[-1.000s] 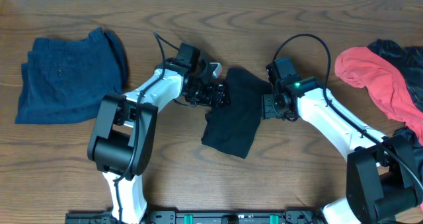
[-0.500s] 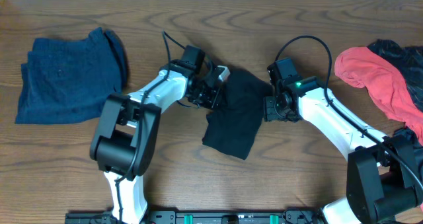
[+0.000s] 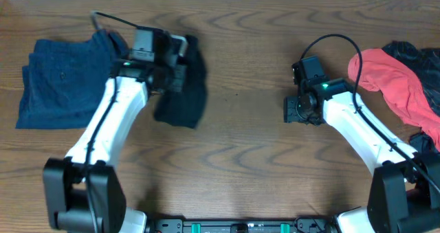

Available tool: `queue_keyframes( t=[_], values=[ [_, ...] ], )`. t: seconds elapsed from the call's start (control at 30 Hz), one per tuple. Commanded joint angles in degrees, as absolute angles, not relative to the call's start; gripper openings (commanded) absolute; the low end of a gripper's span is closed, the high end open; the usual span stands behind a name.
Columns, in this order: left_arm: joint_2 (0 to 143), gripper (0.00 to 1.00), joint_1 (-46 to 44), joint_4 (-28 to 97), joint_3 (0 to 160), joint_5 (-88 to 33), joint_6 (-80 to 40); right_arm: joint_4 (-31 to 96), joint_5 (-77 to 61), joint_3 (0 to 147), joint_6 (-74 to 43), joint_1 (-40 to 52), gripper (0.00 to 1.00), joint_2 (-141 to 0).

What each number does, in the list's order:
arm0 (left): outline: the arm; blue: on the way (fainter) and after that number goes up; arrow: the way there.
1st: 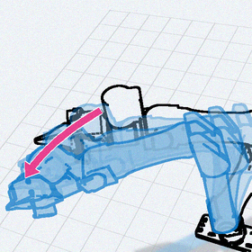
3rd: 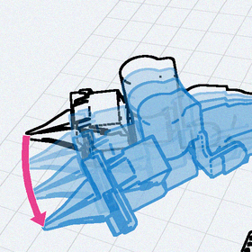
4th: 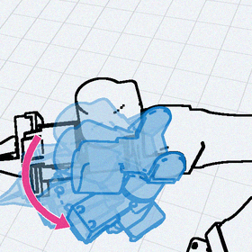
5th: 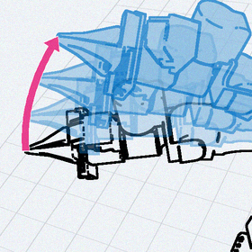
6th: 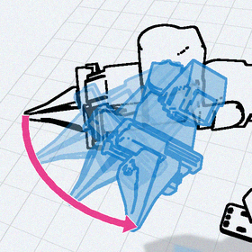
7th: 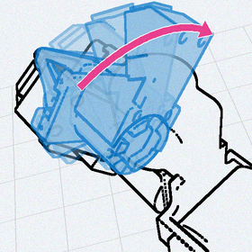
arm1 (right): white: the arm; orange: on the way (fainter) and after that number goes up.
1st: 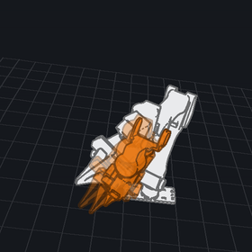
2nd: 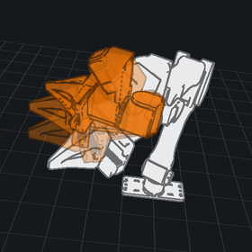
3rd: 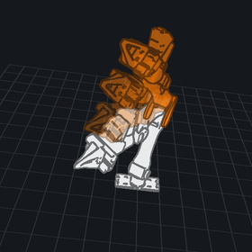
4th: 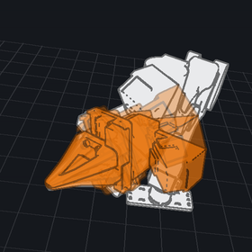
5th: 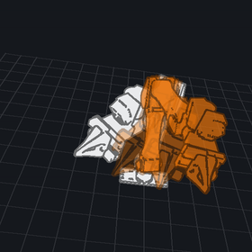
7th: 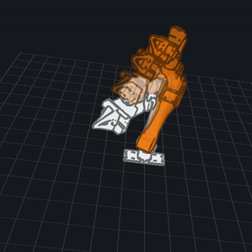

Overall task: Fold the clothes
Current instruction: 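Carry the folded black shirt with the left gripper onto the blue garment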

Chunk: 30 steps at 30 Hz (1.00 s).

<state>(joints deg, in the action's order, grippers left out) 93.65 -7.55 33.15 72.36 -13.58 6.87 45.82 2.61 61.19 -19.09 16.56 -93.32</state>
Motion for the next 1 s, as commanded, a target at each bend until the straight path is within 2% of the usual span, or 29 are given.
queue_keyframes(
  t=[0.0,0.53,0.97],
  values=[
    [90.56,0.06,-4.89,32.4,72.77,-5.8,9.02,46.13,3.22,62.24,-19.68,16.08,0.64,-91.81],
    [88.03,0.06,11.27,16.69,73.52,-4.91,9.39,47.29,3.25,62.24,-19.68,16.1,0.64,-91.77],
    [93.23,0.07,24.71,13.47,73.52,-4.91,9.19,47.66,4.49,62.24,-19.66,16.1,0.64,-91.77]
  ],
)
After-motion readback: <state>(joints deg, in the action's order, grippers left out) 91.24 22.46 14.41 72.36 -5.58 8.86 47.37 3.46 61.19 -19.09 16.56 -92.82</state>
